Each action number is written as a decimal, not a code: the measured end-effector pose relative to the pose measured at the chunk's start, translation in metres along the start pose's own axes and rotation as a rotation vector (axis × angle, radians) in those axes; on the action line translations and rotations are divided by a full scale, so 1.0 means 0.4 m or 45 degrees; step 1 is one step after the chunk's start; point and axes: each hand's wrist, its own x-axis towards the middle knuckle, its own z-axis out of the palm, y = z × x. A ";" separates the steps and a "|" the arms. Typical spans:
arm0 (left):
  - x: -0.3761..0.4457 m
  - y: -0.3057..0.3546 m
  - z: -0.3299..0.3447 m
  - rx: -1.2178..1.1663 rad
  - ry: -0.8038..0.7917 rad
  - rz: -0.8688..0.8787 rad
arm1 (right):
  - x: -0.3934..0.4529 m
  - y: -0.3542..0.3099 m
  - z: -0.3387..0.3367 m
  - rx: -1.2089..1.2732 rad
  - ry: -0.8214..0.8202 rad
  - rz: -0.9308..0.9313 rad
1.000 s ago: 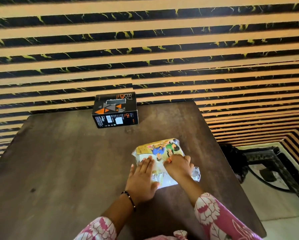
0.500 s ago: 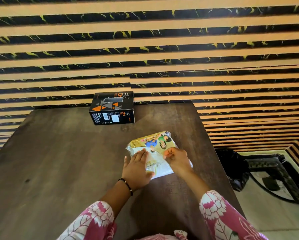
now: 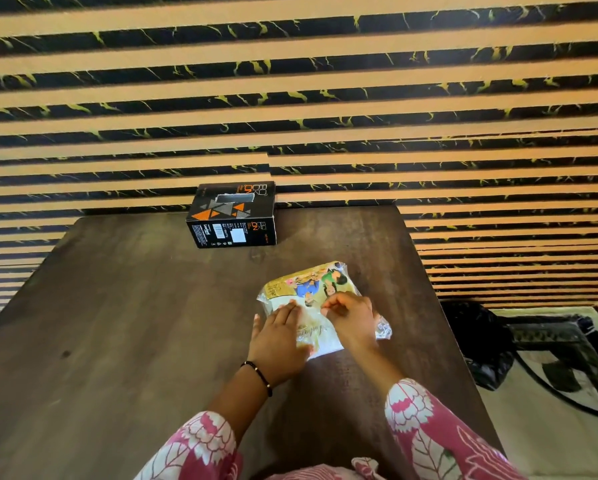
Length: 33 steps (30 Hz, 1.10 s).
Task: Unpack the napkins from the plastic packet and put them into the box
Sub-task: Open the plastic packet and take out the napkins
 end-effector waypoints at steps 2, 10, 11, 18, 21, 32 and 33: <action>0.002 -0.002 0.000 -0.008 0.000 0.008 | -0.020 0.016 -0.036 0.188 -0.067 -0.112; 0.011 -0.007 -0.040 -0.024 -0.216 0.084 | -0.136 0.062 -0.146 0.417 -0.137 -0.055; 0.004 0.001 -0.052 -0.062 -0.205 0.114 | -0.145 0.064 -0.147 0.383 -0.166 -0.063; -0.064 0.051 -0.023 -0.135 0.022 0.381 | -0.177 0.060 -0.153 0.255 -0.262 -0.176; -0.086 0.063 0.001 -0.019 -0.076 0.395 | -0.191 0.078 -0.152 0.221 -0.206 -0.154; -0.105 0.093 0.011 -0.094 -0.006 0.383 | -0.217 0.109 -0.161 0.247 -0.238 -0.139; -0.104 0.095 0.006 -0.116 0.026 0.373 | -0.220 0.106 -0.161 0.256 -0.271 -0.132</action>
